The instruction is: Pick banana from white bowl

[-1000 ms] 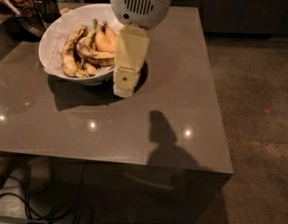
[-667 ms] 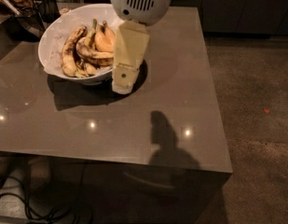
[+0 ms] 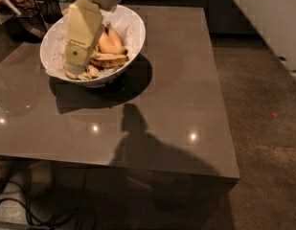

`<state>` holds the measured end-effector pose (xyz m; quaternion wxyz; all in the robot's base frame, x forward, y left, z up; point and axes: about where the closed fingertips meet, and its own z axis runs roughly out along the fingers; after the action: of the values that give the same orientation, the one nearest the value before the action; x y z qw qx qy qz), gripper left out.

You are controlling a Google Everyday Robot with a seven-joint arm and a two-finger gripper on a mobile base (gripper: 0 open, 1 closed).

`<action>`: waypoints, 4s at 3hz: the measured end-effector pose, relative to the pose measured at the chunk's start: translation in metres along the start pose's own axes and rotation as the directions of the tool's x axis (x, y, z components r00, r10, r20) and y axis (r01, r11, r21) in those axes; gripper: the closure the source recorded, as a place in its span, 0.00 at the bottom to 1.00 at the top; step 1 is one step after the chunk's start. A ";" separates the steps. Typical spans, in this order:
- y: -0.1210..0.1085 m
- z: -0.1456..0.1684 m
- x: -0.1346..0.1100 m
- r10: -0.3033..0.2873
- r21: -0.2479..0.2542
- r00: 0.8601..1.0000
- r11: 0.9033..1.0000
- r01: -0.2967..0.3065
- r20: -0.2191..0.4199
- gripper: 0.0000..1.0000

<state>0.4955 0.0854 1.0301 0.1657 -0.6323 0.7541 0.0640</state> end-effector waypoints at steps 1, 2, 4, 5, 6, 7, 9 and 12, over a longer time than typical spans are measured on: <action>-0.001 -0.002 -0.010 -0.005 0.017 0.999 1.000 0.005 0.034 0.00; -0.013 0.004 -0.023 0.041 -0.008 0.997 0.999 -0.041 0.071 0.00; -0.048 0.022 -0.027 0.207 -0.063 0.975 0.977 -0.202 0.083 0.00; -0.054 0.027 -0.030 0.243 -0.058 0.967 0.969 -0.239 0.073 0.05; -0.054 0.031 -0.038 0.242 -0.040 0.969 0.970 -0.240 0.054 0.10; -0.056 0.038 -0.047 0.236 -0.027 0.971 0.971 -0.236 0.033 0.17; -0.072 0.055 -0.050 0.277 -0.020 0.961 0.961 -0.276 0.001 0.23; -0.093 0.083 -0.053 0.315 -0.039 0.948 0.948 -0.316 -0.036 0.32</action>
Offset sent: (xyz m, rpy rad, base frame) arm 0.0294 0.0193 -0.0010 0.0894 0.0932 -0.0774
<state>0.6082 0.1423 0.9801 0.1280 -0.5080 0.8462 0.0971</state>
